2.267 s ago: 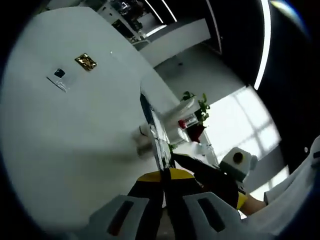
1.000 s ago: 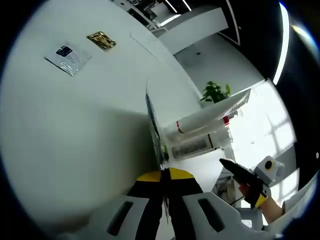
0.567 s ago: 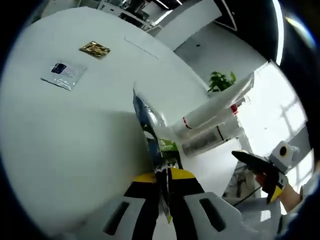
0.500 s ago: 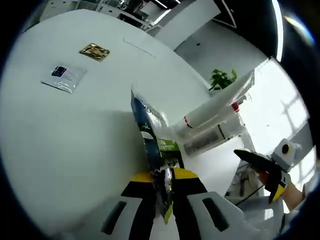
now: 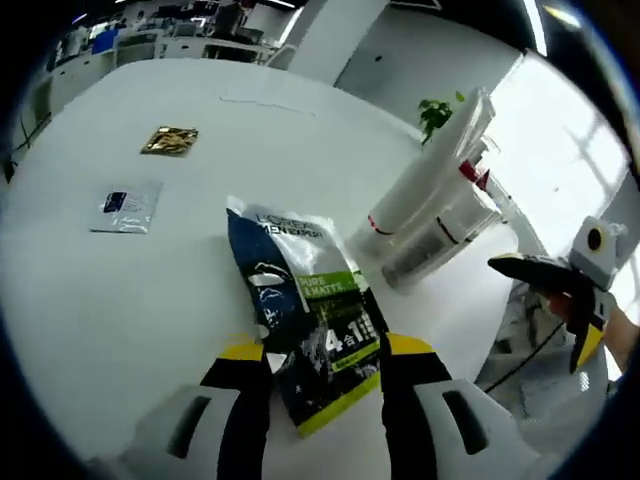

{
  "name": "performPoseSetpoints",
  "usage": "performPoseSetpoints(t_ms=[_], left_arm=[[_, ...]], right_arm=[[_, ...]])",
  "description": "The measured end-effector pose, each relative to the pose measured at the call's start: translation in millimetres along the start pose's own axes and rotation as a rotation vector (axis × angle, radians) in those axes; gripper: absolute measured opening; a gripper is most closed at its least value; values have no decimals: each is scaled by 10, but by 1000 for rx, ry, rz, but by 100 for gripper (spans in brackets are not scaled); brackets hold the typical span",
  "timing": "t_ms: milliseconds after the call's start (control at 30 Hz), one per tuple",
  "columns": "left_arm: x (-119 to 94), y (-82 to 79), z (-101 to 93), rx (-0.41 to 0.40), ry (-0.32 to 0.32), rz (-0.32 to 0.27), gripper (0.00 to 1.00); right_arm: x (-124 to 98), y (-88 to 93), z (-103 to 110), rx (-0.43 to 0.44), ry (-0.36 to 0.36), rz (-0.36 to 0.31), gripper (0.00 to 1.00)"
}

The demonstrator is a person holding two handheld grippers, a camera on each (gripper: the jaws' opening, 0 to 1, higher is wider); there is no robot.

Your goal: Arrange the skincare products in the storage area until every visible bottle or jar stands upright without overlapping.

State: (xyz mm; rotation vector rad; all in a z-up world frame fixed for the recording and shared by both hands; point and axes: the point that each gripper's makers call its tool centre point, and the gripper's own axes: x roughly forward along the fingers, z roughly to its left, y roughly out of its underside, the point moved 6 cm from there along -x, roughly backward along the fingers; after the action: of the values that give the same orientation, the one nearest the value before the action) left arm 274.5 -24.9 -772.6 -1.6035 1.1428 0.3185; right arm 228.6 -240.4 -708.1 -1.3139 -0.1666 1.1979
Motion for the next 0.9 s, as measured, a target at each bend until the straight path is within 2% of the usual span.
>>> performPoseSetpoints(t_ms=[167, 433, 900], left_arm=[[-17, -16, -8, 166, -62, 27, 45], [30, -5, -20, 238, -78, 42, 47], [-13, -66, -43, 266, -84, 40, 51]], right_arm=[[1, -10, -1, 3, 1, -5, 100], [-6, -10, -4, 4, 5, -8, 100], [-13, -28, -3, -7, 12, -10, 100]])
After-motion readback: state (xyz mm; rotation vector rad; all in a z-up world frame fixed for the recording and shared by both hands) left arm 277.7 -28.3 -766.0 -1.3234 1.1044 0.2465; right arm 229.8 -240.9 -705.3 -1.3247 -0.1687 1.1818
